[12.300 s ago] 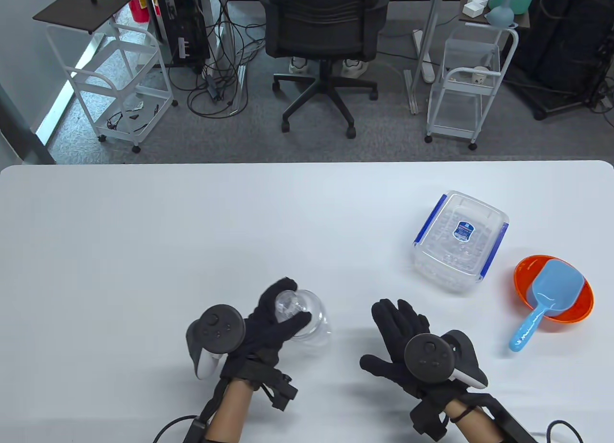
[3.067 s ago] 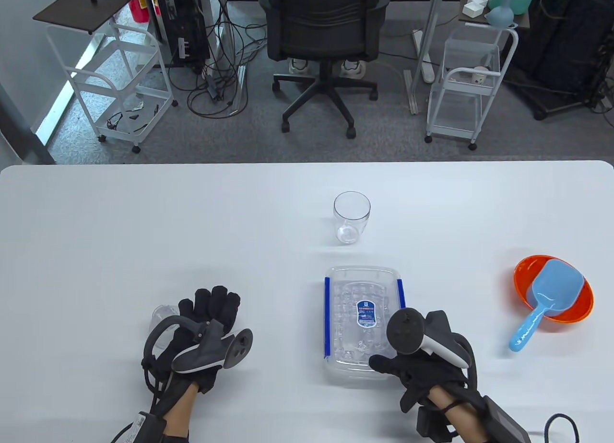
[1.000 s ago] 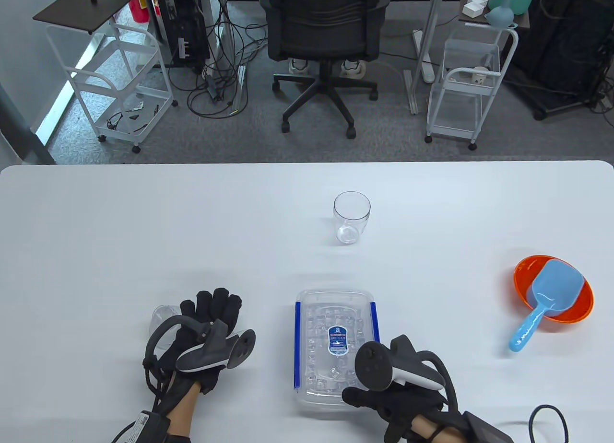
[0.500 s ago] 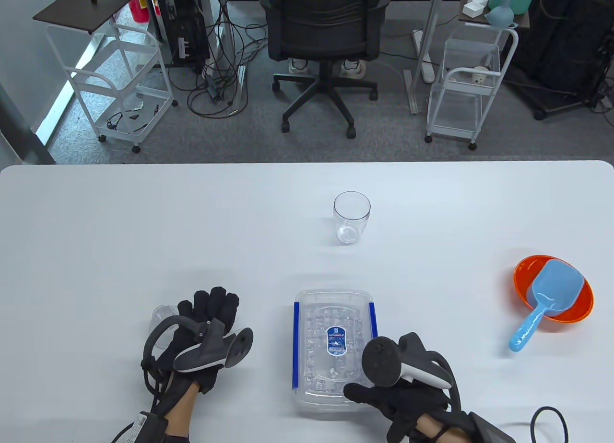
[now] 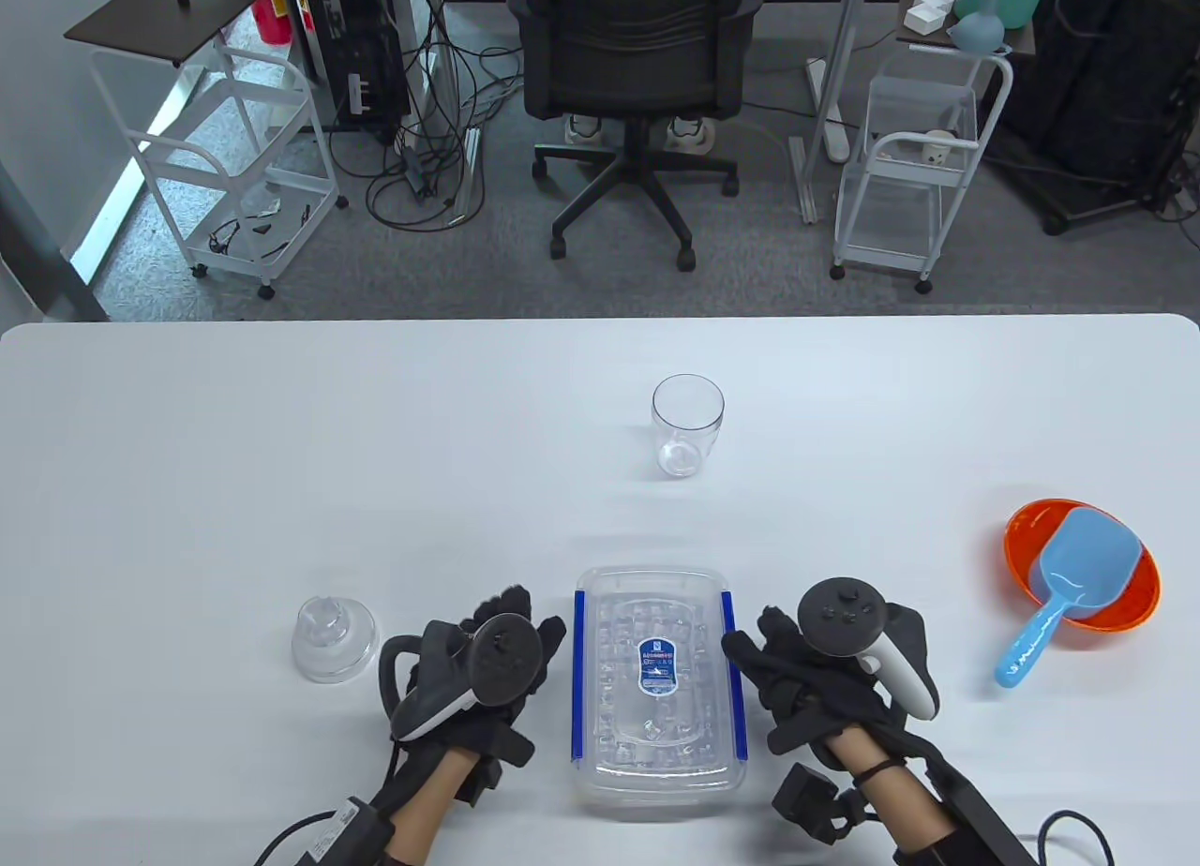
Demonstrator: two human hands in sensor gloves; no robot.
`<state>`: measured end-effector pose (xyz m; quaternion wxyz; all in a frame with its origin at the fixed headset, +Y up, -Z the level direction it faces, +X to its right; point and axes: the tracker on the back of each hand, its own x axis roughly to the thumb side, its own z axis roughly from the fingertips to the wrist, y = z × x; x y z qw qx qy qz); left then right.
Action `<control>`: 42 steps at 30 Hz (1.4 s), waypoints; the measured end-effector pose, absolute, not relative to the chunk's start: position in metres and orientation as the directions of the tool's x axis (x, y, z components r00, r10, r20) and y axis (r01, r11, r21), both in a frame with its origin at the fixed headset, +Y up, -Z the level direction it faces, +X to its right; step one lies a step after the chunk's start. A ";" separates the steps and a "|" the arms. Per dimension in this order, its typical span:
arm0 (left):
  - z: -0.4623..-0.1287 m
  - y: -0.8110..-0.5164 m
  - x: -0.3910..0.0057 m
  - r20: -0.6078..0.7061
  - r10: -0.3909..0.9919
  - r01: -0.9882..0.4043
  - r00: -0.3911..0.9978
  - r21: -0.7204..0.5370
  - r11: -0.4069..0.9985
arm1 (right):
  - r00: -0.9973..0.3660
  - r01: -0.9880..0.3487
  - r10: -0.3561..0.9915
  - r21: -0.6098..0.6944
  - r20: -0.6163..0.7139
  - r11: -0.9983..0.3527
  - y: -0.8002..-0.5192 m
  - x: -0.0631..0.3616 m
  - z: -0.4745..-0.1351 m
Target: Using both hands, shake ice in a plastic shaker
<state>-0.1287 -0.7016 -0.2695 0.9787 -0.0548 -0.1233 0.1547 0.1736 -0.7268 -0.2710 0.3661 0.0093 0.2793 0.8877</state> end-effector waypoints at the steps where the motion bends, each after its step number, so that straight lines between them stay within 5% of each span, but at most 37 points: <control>1: -0.269 -0.706 -0.126 0.219 0.364 -0.326 0.906 -0.189 0.926 | -0.720 -0.652 0.666 0.515 -0.193 -0.556 -0.731 0.172 -0.270; 8: -0.268 -0.738 -0.116 0.196 0.538 -0.428 0.820 -0.416 0.802 | -0.597 -0.733 0.758 0.562 -0.262 -0.383 -0.753 0.172 -0.261; 20: -0.266 -0.756 -0.116 0.147 0.721 -0.599 0.678 -0.458 0.657 | -0.579 -0.752 0.780 0.525 -0.237 -0.399 -0.754 0.169 -0.257; 42: -0.278 -0.765 -0.134 0.190 0.790 -0.655 0.582 -0.466 0.595 | -0.512 -0.803 0.845 0.435 -0.154 -0.407 -0.759 0.175 -0.258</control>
